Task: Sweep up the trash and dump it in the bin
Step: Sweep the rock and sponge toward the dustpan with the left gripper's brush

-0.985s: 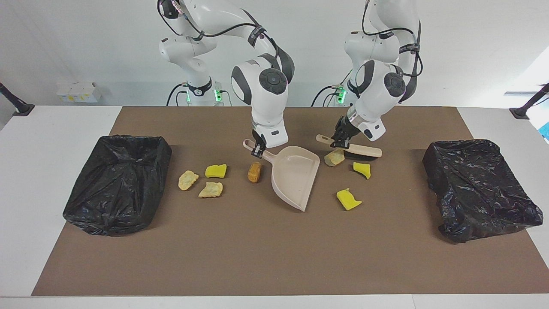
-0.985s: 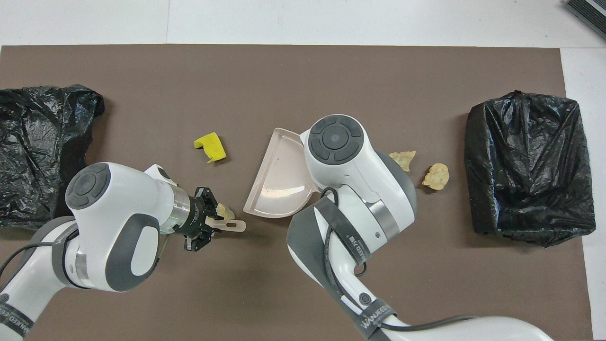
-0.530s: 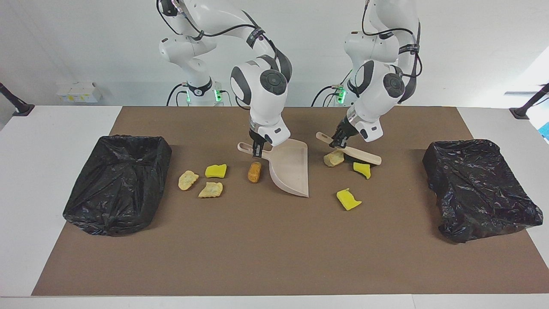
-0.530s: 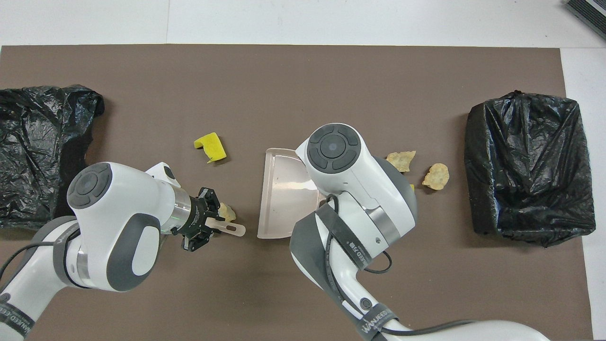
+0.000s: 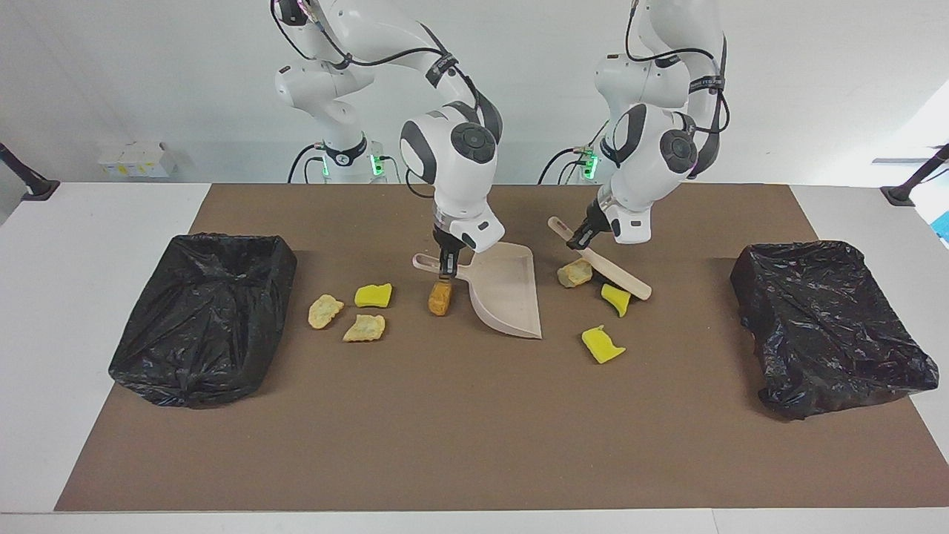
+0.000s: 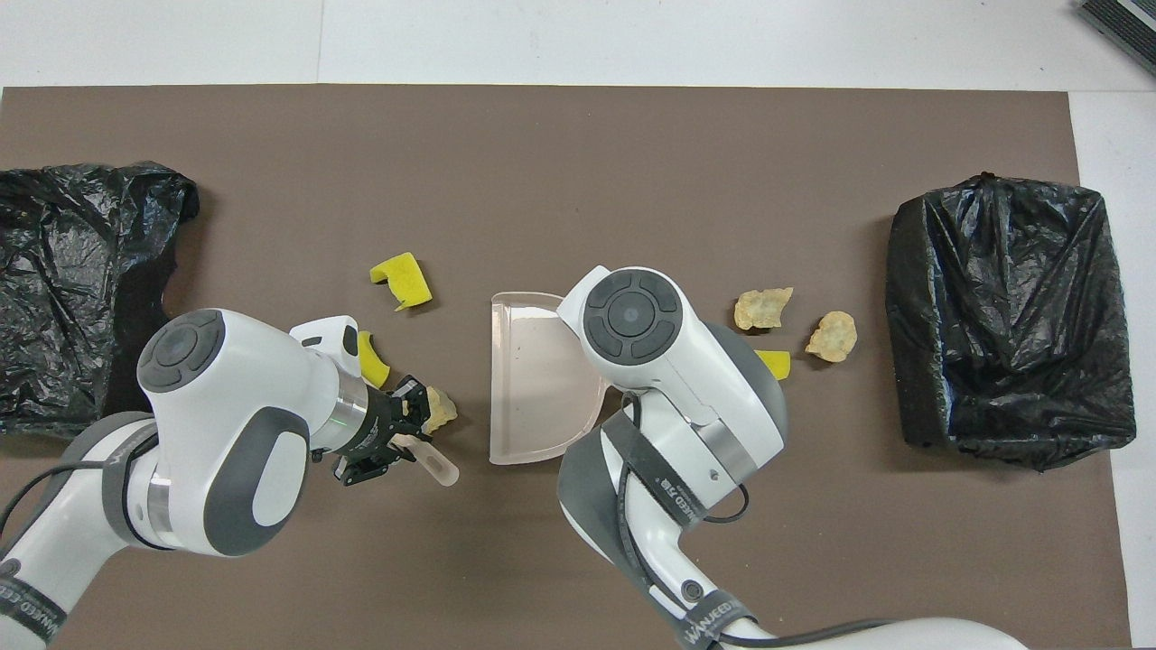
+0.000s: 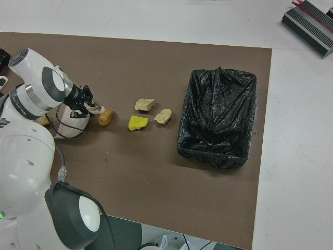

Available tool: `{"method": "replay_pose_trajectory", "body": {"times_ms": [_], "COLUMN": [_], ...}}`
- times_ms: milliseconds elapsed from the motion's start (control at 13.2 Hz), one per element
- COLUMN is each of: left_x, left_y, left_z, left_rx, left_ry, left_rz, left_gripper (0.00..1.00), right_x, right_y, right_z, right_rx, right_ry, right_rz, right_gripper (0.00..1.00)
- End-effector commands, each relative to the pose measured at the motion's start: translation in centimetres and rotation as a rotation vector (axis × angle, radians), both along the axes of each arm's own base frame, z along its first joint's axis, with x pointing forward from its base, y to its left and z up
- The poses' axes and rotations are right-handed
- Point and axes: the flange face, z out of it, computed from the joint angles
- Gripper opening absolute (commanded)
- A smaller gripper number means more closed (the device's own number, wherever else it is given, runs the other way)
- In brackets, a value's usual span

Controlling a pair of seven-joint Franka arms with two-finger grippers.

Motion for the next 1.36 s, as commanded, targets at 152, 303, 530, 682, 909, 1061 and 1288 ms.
{"method": "replay_pose_trajectory", "body": {"times_ms": [152,303,530,682,909,1061,1288], "left_x": [-1.4,-2.3,-3.8,-4.1,-4.5,-4.9,-5.1], "left_y": [1.7,2.2,2.7,2.1,0.1,-1.9,-5.6], "left_z": [0.4,0.0,-0.3,-0.2,-0.2,-0.6,-0.1], "left_rx": [0.003,0.021,0.032,0.033,0.028,-0.009,-0.085], "left_ry": [0.025,0.040,0.052,0.048,0.021,0.008,-0.054], "left_rz": [-0.233,-0.291,-0.326,-0.340,-0.365,-0.372,-0.368], "left_gripper": [0.00,0.00,0.00,0.00,0.00,0.00,0.00], "right_x": [-0.5,-0.5,-0.5,-0.5,-0.5,-0.5,-0.5], "right_y": [-0.3,-0.3,-0.3,-0.3,-0.3,-0.3,-0.3], "right_z": [0.1,0.1,0.1,0.1,0.2,0.2,0.1], "right_rx": [0.010,0.011,0.011,0.010,0.011,0.012,0.012], "right_ry": [-0.021,-0.019,-0.019,-0.018,-0.019,-0.018,-0.018], "right_rz": [0.026,0.025,0.025,0.025,0.025,0.024,0.026], "right_gripper": [0.00,0.00,0.00,0.00,0.00,0.00,0.00]}}
